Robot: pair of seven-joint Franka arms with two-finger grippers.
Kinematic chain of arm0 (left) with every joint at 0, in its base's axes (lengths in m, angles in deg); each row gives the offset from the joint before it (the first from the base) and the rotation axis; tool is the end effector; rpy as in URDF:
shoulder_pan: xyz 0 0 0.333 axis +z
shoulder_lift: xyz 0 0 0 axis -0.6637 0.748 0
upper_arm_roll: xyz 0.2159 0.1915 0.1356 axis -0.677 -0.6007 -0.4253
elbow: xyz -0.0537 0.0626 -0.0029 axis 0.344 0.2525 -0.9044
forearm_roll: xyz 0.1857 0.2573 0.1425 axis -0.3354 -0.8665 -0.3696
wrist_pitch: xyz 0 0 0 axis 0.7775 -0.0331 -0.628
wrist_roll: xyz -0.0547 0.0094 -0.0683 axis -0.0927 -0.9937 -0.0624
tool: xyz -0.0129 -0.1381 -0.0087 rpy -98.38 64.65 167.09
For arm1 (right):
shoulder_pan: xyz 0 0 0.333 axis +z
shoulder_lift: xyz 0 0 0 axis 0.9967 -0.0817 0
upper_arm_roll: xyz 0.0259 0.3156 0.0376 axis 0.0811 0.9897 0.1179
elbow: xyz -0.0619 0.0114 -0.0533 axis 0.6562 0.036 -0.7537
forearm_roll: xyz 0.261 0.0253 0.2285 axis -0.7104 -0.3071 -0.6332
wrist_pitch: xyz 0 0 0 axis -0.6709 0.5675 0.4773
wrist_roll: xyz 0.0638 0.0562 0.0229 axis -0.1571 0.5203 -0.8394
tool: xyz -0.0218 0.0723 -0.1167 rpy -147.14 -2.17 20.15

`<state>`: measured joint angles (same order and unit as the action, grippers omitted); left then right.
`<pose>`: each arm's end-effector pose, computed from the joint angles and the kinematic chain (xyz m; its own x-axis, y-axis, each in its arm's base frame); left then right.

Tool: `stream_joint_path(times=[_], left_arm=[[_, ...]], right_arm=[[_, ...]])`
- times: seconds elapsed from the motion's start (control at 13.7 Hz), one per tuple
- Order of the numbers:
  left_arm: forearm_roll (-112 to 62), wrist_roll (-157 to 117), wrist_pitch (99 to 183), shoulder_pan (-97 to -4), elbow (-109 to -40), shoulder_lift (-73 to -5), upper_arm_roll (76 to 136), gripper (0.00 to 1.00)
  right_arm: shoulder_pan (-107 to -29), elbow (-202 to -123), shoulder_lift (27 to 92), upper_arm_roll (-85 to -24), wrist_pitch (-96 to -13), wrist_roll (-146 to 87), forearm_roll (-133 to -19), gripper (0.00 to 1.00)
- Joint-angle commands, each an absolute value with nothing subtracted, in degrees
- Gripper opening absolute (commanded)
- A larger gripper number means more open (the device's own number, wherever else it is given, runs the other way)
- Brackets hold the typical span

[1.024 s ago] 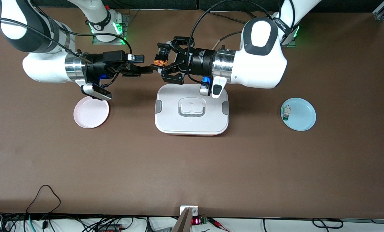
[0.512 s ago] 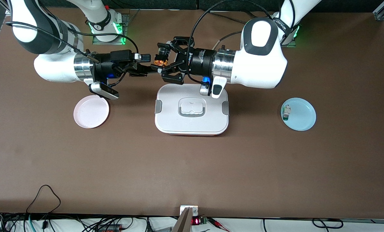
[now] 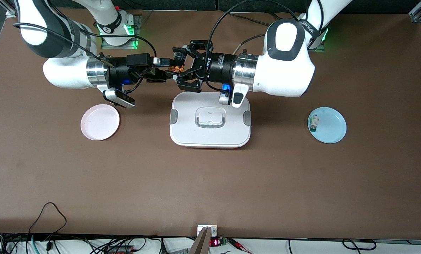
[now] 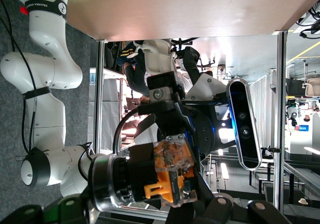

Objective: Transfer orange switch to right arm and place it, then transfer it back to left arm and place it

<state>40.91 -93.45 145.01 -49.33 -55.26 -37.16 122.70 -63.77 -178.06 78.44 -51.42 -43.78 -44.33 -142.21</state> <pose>0.5227 -0.4479 0.5515 -0.0014 0.1073 -0.9942 0.9766 -0.2135 -0.0244 0.4944 0.2911 0.5183 0.9803 0.0140 -0.1969 -0.1974 0.0694 -0.9779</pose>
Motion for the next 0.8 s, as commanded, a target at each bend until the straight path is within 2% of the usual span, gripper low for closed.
stream_joint_path(times=[0.0,0.51,0.73], left_arm=[[42.26,-94.13,144.87,-49.49,-53.9,-36.53,122.72,0.01],[42.26,-94.04,144.87,-49.49,-53.9,-36.53,122.72,0.01],[42.26,-94.04,144.87,-49.49,-53.9,-36.53,122.72,0.01]], right_arm=[[-62.2,-178.66,79.28,-51.66,-45.25,-45.5,-143.89,0.92],[-62.11,-178.48,79.36,-51.66,-45.52,-45.5,-143.98,0.83],[-62.2,-178.48,79.54,-51.66,-45.52,-47.25,-143.98,0.67]])
